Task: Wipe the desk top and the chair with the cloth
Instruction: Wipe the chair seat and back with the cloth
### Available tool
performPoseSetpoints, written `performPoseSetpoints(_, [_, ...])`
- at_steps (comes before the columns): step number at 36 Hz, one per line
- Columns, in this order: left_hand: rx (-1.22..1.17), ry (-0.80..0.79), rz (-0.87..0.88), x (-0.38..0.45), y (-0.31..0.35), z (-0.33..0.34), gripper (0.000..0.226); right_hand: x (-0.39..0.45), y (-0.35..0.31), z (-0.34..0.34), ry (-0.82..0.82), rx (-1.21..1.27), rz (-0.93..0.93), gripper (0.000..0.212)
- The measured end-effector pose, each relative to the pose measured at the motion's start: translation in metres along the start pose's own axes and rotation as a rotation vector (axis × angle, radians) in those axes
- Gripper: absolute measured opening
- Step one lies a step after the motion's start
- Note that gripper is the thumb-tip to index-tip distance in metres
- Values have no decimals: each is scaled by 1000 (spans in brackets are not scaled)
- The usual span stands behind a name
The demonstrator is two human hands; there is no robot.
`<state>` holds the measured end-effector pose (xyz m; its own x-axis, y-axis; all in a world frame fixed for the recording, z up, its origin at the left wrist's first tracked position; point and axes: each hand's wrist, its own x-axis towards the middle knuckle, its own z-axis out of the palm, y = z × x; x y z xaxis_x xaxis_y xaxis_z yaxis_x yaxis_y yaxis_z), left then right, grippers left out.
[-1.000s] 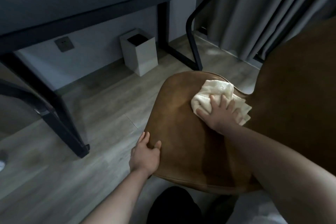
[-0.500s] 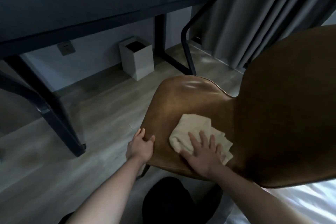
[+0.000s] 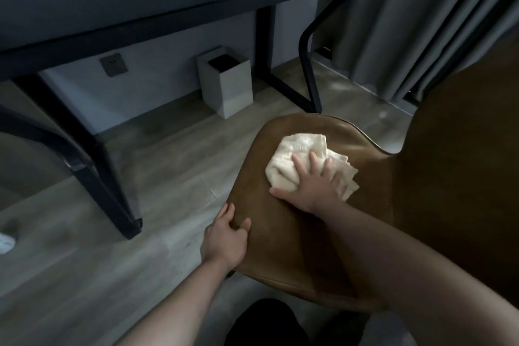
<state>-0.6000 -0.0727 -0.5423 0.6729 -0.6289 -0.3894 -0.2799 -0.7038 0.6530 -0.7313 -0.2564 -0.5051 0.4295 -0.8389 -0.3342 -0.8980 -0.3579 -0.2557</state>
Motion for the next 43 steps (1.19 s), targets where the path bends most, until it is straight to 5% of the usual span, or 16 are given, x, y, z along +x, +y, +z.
performPoseSetpoints(7, [10,-13,-4,20,8,-5,63,30,-5,5,166,-84,-26,83])
performPoseSetpoints(17, [120,-88,2,6,20,-16,66,-62,17,5,-10,-36,-158,58])
performPoseSetpoints(24, [-167,281,-86,-59,18,-13,66,-155,37,1,-17,163,-91,44])
performPoseSetpoints(28, [-323,126,-280,-93,2,-6,102,-192,63,13,86,201,-70,43])
performPoseSetpoints(31, [-216,-80,-218,-93,-8,-9,117,-213,76,29,172,161,-120,50])
performPoseSetpoints(36, [-281,-145,-237,-73,2,-12,100,-215,70,46,331,132,-201,47])
performPoseSetpoints(39, [-384,-131,-244,-63,9,-20,52,-205,54,51,406,199,-213,45])
performPoseSetpoints(43, [-386,-36,-175,-26,14,-34,60,-176,23,54,438,232,-215,45])
